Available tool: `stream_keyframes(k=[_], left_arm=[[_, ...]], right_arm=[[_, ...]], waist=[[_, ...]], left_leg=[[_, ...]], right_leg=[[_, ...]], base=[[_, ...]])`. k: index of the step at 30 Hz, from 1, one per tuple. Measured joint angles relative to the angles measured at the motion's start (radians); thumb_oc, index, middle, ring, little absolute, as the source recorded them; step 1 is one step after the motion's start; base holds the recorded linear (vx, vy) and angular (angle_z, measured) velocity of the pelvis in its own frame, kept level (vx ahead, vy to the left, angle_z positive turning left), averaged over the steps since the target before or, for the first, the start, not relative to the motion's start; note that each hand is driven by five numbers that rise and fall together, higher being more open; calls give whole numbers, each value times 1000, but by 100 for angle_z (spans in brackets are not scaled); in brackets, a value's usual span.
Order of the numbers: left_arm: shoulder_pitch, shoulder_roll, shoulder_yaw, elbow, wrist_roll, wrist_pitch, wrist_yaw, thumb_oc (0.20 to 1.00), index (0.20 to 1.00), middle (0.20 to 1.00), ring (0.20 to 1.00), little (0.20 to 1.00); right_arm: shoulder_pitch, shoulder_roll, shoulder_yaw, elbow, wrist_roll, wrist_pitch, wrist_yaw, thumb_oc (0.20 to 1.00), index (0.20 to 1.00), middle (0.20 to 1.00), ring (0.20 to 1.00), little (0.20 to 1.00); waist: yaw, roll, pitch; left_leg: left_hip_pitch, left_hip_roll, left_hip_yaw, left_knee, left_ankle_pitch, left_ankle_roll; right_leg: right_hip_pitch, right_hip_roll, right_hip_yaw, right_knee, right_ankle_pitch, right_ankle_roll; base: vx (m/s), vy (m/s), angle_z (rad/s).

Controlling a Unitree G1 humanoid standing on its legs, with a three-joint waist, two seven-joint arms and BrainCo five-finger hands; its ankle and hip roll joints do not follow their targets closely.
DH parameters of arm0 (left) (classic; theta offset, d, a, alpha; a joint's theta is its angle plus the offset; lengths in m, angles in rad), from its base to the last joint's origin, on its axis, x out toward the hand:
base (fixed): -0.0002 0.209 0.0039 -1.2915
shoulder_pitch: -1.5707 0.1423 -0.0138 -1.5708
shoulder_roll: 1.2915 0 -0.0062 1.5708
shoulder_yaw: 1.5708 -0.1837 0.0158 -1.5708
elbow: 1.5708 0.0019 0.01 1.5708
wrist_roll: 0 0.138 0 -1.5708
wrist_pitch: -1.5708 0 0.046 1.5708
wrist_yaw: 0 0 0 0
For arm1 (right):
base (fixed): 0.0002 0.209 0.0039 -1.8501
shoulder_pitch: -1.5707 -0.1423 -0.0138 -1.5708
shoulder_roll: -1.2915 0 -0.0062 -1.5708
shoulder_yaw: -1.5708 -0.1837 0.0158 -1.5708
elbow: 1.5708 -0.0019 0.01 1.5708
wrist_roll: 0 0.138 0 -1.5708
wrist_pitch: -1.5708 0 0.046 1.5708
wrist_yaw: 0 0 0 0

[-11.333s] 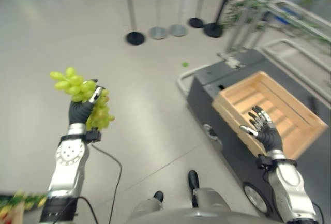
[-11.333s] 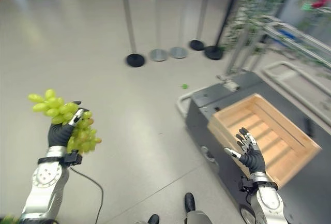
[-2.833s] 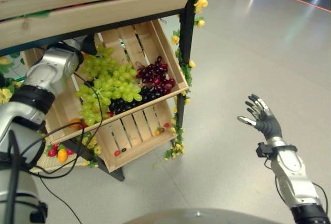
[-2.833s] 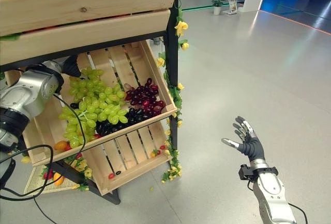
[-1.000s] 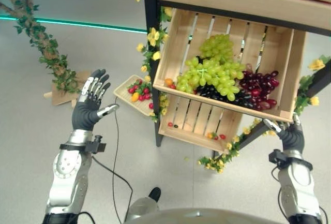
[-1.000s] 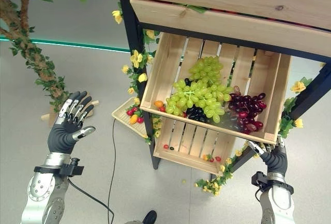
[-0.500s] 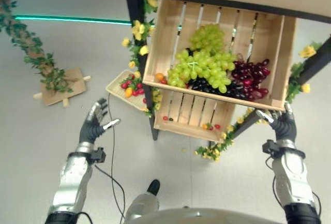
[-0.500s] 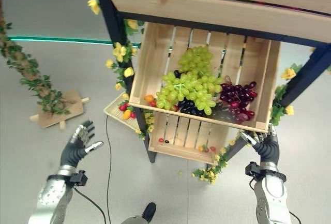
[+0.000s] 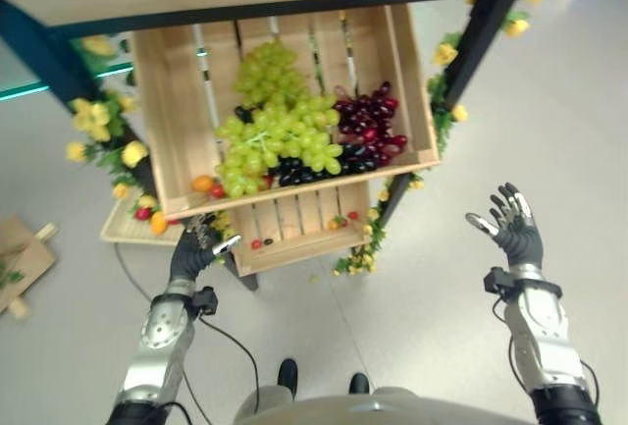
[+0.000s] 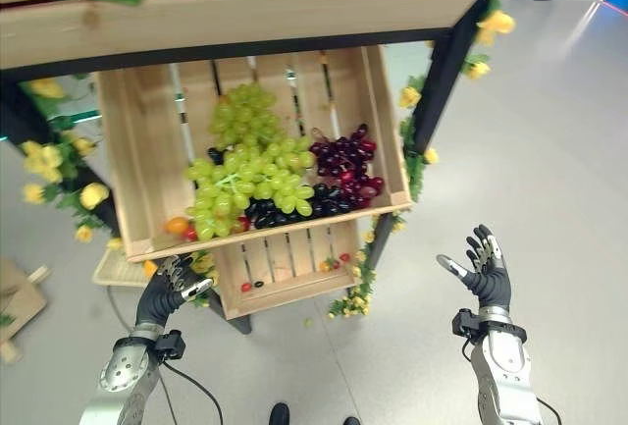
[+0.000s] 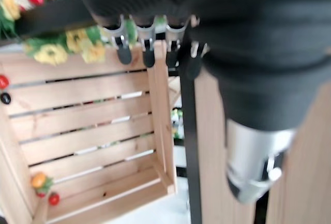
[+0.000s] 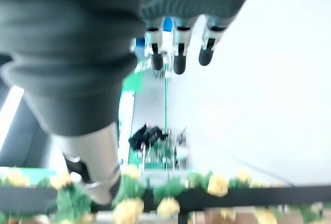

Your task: Pick up the fruits from the basket on one side to the basket on the other side

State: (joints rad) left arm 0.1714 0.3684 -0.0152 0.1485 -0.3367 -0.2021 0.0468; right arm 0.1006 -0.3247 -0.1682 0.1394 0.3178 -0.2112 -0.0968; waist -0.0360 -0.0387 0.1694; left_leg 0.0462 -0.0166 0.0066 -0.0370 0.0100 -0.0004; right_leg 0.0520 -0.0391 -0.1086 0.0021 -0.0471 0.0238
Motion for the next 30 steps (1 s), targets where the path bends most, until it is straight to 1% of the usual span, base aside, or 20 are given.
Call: stream_keyframes(k=[5,8,9,10,12,13,14,16,17,18,19,20,21,22,23,25,26,27,28,30], left_arm=[[17,2,20,-3,-4,2,26,1000,1000,1000,1000,1000],[12,2,24,-8,-1,1,34,1000,1000,1000,1000,1000],[9,3,23,-12,1,-5,43,1000,1000,1000,1000,1000],[5,11,30,-26,9,-14,49,1000,1000,1000,1000,1000],[-21,9,37,-25,8,-16,60,1000,1000,1000,1000,1000],[-22,6,38,-25,8,-16,62,1000,1000,1000,1000,1000],[-25,1,39,-27,9,-21,62,1000,1000,1000,1000,1000],[-40,0,39,-51,9,-34,61,1000,1000,1000,1000,1000],[-43,4,39,-56,9,-39,61,1000,1000,1000,1000,1000],[-58,2,42,-56,9,-43,63,1000,1000,1000,1000,1000],[-67,-1,40,-59,9,-44,62,1000,1000,1000,1000,1000],[-63,5,42,-73,9,-50,62,1000,1000,1000,1000,1000],[-71,0,48,-83,9,-53,63,1000,1000,1000,1000,1000],[-78,-8,46,-84,9,-54,64,1000,1000,1000,1000,1000],[-67,-23,40,-91,11,-54,63,1000,1000,1000,1000,1000],[-55,-28,42,-90,11,-62,73,1000,1000,1000,1000,1000],[-62,-24,42,-86,11,-63,83,1000,1000,1000,1000,1000],[-66,-24,43,-87,11,-61,86,1000,1000,1000,1000,1000],[-67,-25,33,-76,11,-58,93,1000,1000,1000,1000,1000],[-40,-34,31,-70,10,-60,105,1000,1000,1000,1000,1000]], right_arm=[[5,6,-14,0,-31,0,-9,1000,1000,1000,1000,1000],[46,10,-35,-1,-42,1,-15,1000,1000,1000,1000,1000],[43,17,-41,-1,-44,1,-17,1000,1000,1000,1000,1000],[19,22,-37,-1,-50,1,-17,1000,1000,1000,1000,1000],[7,27,-39,-4,-53,-1,-22,1000,1000,1000,1000,1000],[11,29,-38,-4,-53,0,-23,1000,1000,1000,1000,1000],[20,29,-36,-3,-53,0,-21,1000,1000,1000,1000,1000],[46,25,-29,-4,-54,0,-17,1000,1000,1000,1000,1000],[50,24,-28,-8,-55,0,-14,1000,1000,1000,1000,1000],[38,16,-21,-14,-57,0,-14,1000,1000,1000,1000,1000],[36,7,-17,-23,-58,0,-14,1000,1000,1000,1000,1000],[28,8,-13,-28,-62,-1,-11,1000,1000,1000,1000,1000],[-4,-5,0,-25,-64,0,-15,1000,1000,1000,1000,1000],[-8,-14,6,-27,-65,-1,-14,1000,1000,1000,1000,1000],[-13,-14,14,-18,-67,1,-14,1000,1000,1000,1000,1000],[2,-36,36,-28,-65,3,-12,1000,1000,1000,1000,1000],[-3,-55,35,-37,-61,0,-12,1000,1000,1000,1000,1000],[-8,-55,23,-40,-60,0,-13,1000,1000,1000,1000,1000],[-5,-65,14,-48,-52,0,-15,1000,1000,1000,1000,1000],[-32,-78,31,-51,-39,-5,-22,1000,1000,1000,1000,1000]], waist=[[-2,-7,-3],[-48,-15,0],[-58,-21,3],[-45,-19,12],[-52,-20,25],[-59,-20,25],[-46,-14,28],[-9,4,38],[0,2,38],[26,-7,35],[31,-10,34],[41,-20,30],[68,-8,32],[71,-3,32],[78,21,31],[88,30,16],[77,31,17],[77,22,28],[77,19,33],[92,45,43]], left_leg=[[23,9,124,-26,0,15],[3,-3,157,-21,7,27],[-12,-1,188,-11,7,30],[-28,12,232,-7,4,35],[-55,15,267,20,-3,40],[-63,23,281,30,0,44],[-62,42,311,42,-3,43],[-80,87,307,79,-1,36],[-85,92,309,86,4,30],[-107,100,307,115,10,22],[-119,98,308,133,6,16],[-140,92,302,155,-3,7],[-177,119,275,170,29,-35],[-203,126,268,186,34,-44],[-222,166,244,200,52,-24],[-249,204,210,196,91,-47],[-297,230,154,194,128,-71],[-305,239,144,196,131,-66],[-327,249,109,198,173,-59],[-319,285,88,174,202,-59]], right_leg=[[-57,-6,85,27,20,24],[-103,-15,105,47,47,33],[-125,-11,135,36,69,52],[-158,-17,145,11,103,122],[-179,-60,52,17,93,114],[-181,-78,4,55,78,118],[-191,-104,-76,201,21,126],[-160,-91,-41,467,-103,155],[-120,-93,-31,457,-130,165],[-71,-122,-43,460,-178,177],[-46,-149,-69,434,-184,171],[-13,-155,-65,351,-203,180],[7,-129,-84,282,-246,135],[6,-105,-78,240,-250,60],[6,-48,-79,230,-235,35],[-36,5,-65,274,-252,-5],[-91,29,-55,321,-270,-38],[-106,45,-55,345,-280,-54],[-144,71,-66,388,-292,-81],[-155,123,-82,424,-295,-113]], base=[[-107,139,-73],[-262,107,-43],[-228,48,-115],[-151,41,-140],[-227,62,-106],[-270,12,-61],[-187,-7,-47],[-213,-213,-35],[-181,-238,-8],[-180,-214,-9],[-191,-221,-17],[-300,-344,-26],[-294,-356,-21],[-418,-524,1],[-462,-555,8],[-393,-406,16],[-273,-240,31],[-391,-369,46],[-258,-254,23],[-333,-421,9]])
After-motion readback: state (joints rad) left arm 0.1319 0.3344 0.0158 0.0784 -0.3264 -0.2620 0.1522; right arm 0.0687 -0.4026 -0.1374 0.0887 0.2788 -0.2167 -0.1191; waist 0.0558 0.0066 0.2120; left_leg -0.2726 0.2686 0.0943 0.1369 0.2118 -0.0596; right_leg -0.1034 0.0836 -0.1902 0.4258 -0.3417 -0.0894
